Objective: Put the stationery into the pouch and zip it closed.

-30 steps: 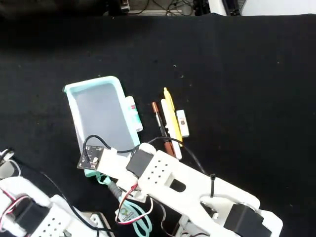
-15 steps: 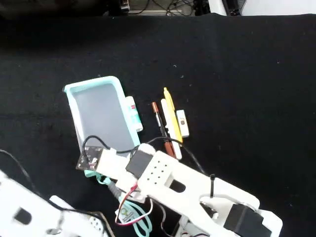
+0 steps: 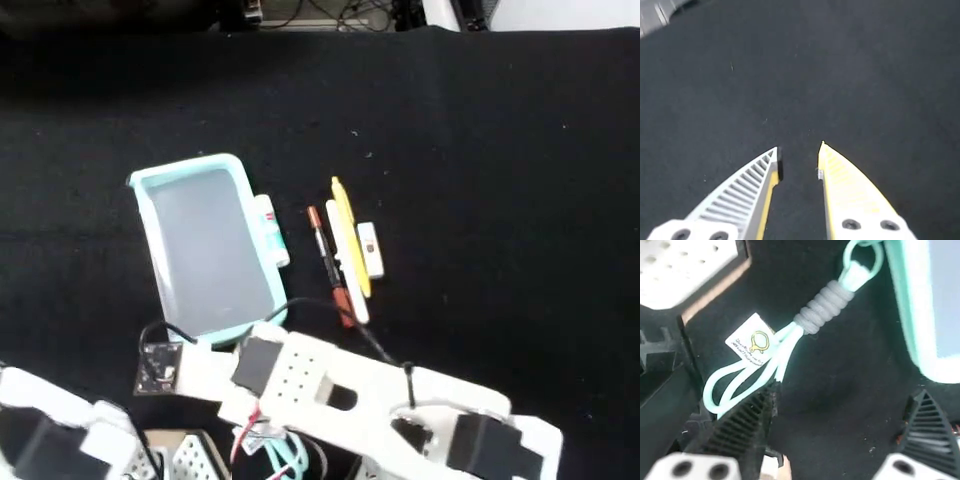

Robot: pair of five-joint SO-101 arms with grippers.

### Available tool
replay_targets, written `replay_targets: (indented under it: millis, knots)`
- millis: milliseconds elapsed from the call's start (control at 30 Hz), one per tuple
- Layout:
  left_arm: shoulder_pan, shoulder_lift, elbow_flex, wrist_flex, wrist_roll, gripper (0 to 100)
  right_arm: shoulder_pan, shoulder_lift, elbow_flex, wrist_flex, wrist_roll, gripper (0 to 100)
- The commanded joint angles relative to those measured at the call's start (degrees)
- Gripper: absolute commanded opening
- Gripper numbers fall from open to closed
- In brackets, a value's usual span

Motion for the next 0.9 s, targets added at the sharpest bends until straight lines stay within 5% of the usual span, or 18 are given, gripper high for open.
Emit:
replay_targets:
  millis: [0, 433, 667, 867]
  knots:
    - [-0.66, 6.77, -6.90, 0.00, 1.76, 15, -0.70, 4.62, -0.66, -2.20, -0.53, 39.3]
    - [-4.79, 18.11, -16.75, 0.44, 4.13, 15, -0.70, 25.80, -18.15, 8.00, -0.09, 38.6]
    - [-4.44, 18.55, -16.75, 0.44, 4.13, 15, -0.70, 30.64, -18.59, 7.82, 3.87, 7.7]
    - [-4.26, 18.55, -16.75, 0.09, 4.13, 15, -0.44, 24.40, -19.30, 10.46, 2.11, 14.2]
